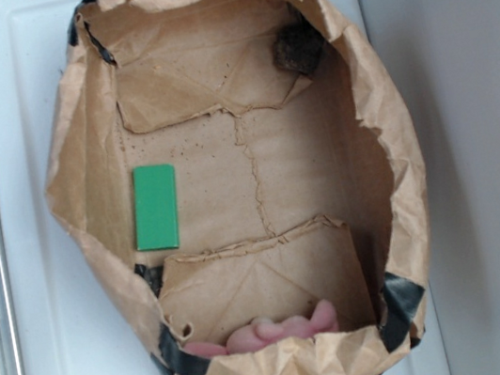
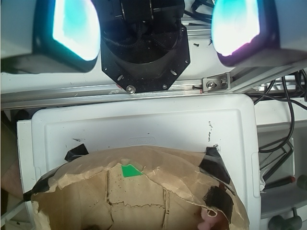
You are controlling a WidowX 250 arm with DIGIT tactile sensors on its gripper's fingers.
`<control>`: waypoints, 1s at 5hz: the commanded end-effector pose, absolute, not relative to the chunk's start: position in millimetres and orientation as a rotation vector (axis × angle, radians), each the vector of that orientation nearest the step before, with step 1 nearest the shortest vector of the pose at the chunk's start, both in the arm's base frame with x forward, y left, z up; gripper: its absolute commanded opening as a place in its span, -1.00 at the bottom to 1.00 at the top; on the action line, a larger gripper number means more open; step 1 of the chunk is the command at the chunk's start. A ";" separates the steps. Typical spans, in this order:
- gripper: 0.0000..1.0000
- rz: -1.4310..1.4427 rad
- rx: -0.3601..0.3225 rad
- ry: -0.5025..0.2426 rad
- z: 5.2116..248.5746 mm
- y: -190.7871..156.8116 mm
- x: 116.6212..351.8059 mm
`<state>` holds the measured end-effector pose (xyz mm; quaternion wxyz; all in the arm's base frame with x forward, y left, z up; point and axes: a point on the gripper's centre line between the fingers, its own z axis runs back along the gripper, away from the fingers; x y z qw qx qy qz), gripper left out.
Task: Grab the rock.
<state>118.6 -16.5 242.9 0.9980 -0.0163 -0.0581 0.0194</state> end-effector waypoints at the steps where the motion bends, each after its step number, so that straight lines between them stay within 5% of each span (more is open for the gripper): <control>1: 1.00 0.039 -0.033 -0.116 242.9 -16.5 118.6; 5: 1.00 0.321 0.037 -0.250 170.7 22.7 244.5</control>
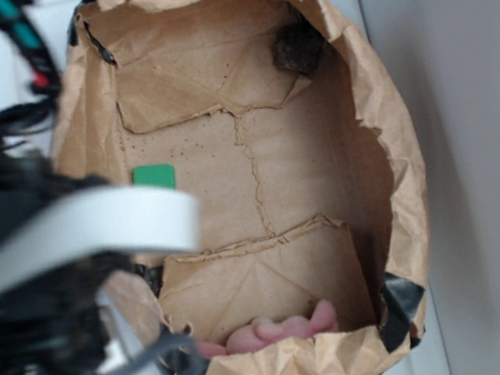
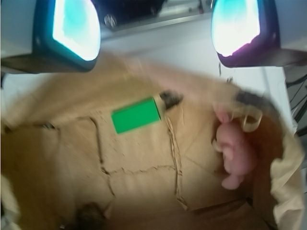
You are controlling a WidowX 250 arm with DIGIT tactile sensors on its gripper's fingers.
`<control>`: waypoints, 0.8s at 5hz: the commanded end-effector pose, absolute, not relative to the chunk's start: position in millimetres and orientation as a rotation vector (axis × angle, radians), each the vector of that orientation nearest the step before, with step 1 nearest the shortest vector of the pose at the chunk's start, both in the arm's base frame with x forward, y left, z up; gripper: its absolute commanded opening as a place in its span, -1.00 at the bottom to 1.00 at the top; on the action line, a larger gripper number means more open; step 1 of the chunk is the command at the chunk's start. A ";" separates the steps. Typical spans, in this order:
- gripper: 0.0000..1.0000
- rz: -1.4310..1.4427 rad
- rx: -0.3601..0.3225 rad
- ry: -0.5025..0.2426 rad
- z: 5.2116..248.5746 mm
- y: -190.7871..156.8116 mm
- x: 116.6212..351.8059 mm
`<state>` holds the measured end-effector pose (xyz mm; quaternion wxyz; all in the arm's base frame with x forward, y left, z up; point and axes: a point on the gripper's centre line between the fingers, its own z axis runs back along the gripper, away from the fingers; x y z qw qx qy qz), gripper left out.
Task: Grab the rock.
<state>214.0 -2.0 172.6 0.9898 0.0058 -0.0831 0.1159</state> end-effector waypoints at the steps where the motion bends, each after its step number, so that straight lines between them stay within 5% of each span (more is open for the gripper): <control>1: 1.00 0.360 0.043 -0.270 159.1 40.8 262.1; 4: 1.00 0.475 -0.011 -0.315 139.5 87.8 298.7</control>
